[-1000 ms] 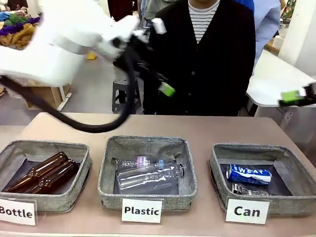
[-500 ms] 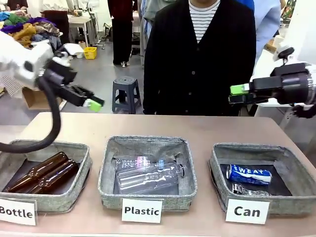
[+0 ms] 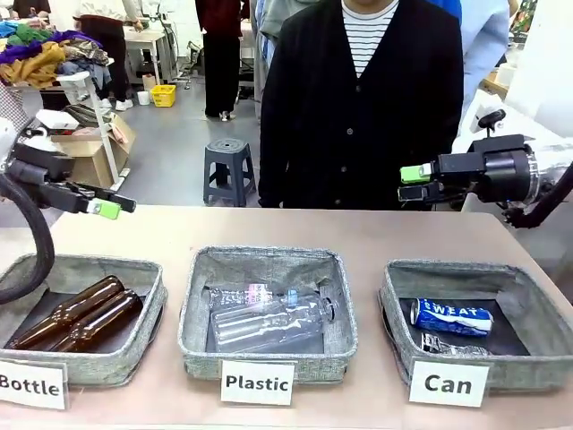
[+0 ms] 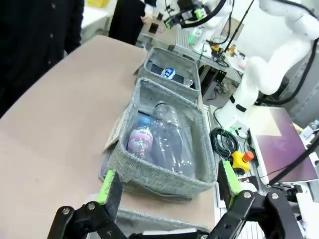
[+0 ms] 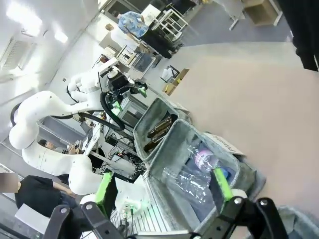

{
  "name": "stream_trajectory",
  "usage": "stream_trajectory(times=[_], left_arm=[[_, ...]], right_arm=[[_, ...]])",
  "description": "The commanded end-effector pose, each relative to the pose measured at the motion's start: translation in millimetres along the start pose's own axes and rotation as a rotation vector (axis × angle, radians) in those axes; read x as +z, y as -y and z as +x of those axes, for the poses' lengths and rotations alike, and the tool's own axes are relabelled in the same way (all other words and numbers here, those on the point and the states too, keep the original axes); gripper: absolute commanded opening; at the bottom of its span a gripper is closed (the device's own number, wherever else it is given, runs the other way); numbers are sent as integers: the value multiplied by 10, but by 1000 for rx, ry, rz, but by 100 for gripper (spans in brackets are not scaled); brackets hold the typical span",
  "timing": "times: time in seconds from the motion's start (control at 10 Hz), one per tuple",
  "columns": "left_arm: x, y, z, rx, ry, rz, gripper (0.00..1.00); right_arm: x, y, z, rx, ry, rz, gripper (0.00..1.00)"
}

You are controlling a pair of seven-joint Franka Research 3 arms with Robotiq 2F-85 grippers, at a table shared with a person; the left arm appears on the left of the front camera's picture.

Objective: Sort the can waste into the basket.
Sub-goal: Pick up the can waste from the table and place it in the right Fabric basket.

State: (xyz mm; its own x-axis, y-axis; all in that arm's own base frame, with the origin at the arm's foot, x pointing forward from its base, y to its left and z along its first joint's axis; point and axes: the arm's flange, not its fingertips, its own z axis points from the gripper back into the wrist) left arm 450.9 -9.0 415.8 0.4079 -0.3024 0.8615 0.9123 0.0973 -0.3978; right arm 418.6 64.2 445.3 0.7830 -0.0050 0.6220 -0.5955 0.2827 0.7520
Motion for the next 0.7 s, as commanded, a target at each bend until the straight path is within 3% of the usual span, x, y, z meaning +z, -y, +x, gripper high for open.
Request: stream_trajectory(times=[0.0, 0.6], left_arm=[[-142, 91, 218, -6, -41, -23, 100], [-142, 91, 218, -6, -41, -23, 100]], right_arm=[[14, -63, 25, 11, 9, 12, 100], [14, -63, 25, 11, 9, 12, 100]])
